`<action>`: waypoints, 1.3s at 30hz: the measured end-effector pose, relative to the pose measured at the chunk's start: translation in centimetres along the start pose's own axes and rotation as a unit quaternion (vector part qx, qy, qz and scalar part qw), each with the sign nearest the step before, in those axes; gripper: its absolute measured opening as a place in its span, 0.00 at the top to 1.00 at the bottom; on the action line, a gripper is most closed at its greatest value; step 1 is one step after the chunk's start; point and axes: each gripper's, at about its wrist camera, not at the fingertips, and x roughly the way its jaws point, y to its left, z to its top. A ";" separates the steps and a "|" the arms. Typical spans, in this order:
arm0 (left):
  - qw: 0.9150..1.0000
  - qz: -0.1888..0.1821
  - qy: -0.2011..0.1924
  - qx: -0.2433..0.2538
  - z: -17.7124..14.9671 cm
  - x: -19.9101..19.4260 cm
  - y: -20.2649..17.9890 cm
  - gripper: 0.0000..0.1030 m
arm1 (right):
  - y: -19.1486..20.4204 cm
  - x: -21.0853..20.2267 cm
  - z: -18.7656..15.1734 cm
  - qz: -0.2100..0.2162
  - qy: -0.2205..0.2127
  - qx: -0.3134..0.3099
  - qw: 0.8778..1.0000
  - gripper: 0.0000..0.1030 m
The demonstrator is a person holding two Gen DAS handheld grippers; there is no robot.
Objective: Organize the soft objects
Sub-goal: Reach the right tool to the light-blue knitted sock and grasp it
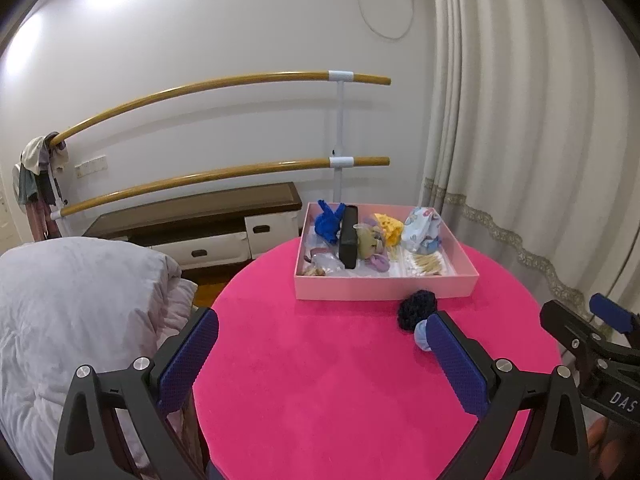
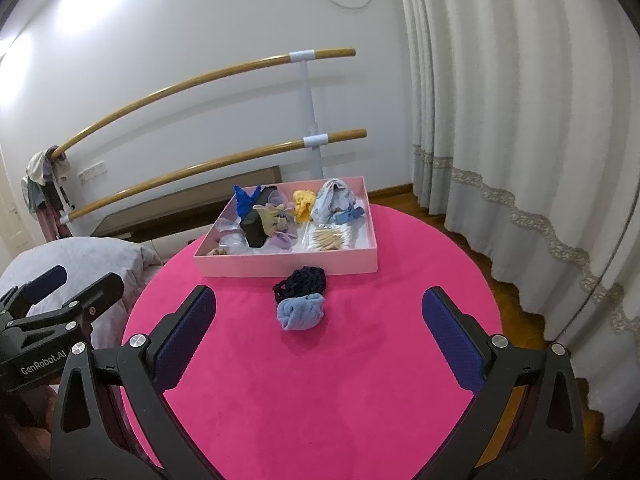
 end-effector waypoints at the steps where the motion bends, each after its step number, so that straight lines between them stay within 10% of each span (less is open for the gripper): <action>1: 1.000 0.000 0.001 -0.002 0.1 0.1 0.1 0.00 | 0.0 0.0 0.0 0.000 0.001 0.000 1.000 0.00; 39: 0.989 0.013 0.144 -0.023 -1.9 18.1 2.0 0.00 | 0.1 18.0 -4.3 0.015 0.174 -0.006 0.985 0.00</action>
